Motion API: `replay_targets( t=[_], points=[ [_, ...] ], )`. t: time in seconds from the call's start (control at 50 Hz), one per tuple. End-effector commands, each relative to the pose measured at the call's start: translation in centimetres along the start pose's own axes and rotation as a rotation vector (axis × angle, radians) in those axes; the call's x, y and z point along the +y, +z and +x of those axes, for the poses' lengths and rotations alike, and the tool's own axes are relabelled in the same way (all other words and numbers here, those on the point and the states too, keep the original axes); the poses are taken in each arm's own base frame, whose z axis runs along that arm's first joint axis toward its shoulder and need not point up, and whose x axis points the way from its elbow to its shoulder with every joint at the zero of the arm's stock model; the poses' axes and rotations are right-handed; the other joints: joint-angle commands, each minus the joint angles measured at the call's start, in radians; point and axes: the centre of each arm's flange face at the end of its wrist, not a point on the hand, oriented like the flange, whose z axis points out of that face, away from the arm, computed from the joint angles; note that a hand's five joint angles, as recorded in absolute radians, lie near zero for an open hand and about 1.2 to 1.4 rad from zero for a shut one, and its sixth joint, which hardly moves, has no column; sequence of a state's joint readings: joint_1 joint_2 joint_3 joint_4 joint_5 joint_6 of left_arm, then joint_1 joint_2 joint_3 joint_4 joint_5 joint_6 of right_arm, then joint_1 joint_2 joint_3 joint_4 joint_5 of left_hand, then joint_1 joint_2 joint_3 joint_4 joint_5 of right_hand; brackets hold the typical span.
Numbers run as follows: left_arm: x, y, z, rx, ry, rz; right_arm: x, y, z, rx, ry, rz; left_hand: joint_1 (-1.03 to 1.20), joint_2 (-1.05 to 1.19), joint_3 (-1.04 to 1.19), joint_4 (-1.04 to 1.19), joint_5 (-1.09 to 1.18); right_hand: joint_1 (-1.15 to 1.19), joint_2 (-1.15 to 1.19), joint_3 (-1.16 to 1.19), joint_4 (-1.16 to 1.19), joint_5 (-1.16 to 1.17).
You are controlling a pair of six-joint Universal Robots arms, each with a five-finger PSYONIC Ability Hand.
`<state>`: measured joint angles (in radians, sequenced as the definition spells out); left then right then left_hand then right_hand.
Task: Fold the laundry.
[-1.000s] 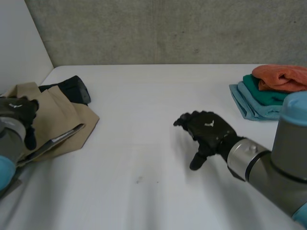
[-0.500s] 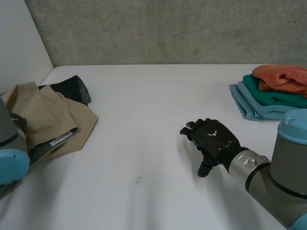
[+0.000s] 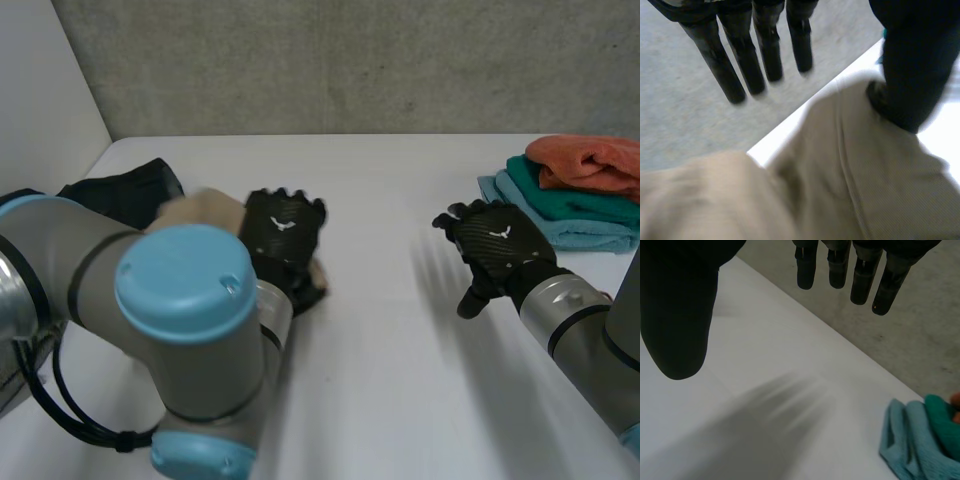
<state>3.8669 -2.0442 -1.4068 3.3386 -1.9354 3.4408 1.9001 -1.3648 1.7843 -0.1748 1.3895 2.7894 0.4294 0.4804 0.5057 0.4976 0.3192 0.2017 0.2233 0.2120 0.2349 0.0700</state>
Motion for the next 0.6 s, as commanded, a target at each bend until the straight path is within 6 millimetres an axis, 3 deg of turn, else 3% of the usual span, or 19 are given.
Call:
replay_targets(
  t=[0.02, 0.2, 0.26, 0.44, 0.52, 0.6],
  points=[
    [-1.6, -1.4, -0.2, 0.024, -0.018, 0.034, -0.1, 0.2, 0.4, 0.012, 0.013, 0.002, -0.255, -0.306, -0.331, -0.323, -0.319, -0.027, -0.049, -0.037, -0.060, -0.070],
    [-2.6, -1.8, -7.7, -0.106, -0.035, -0.029, -0.5, -0.3, -0.8, -0.087, 0.039, -0.012, -0.255, -0.306, -0.331, -0.323, -0.319, -0.027, -0.049, -0.037, -0.060, -0.070],
    [-2.1, -1.7, -8.9, -0.103, -0.036, -0.060, -0.8, -0.8, -1.7, -0.162, 0.103, -0.046, -0.254, -0.305, -0.330, -0.322, -0.318, -0.027, -0.049, -0.037, -0.060, -0.070],
    [1.2, 0.1, -16.1, -0.267, -0.044, -0.207, -1.4, -1.0, -4.1, -0.323, 0.309, -0.110, -0.225, -0.276, -0.301, -0.293, -0.289, -0.027, -0.049, -0.037, -0.060, -0.070],
    [2.9, 1.3, -18.2, -0.285, -0.022, -0.252, -1.3, -1.1, -6.6, -0.393, 0.288, -0.114, -0.216, -0.267, -0.292, -0.284, -0.280, -0.027, -0.049, -0.037, -0.060, -0.070],
    [5.1, 2.5, -19.0, -0.250, 0.024, -0.311, -1.3, -0.5, -8.8, -0.430, 0.260, -0.099, -0.204, -0.255, -0.280, -0.272, -0.268, -0.027, -0.049, -0.037, -0.060, -0.070]
  ],
)
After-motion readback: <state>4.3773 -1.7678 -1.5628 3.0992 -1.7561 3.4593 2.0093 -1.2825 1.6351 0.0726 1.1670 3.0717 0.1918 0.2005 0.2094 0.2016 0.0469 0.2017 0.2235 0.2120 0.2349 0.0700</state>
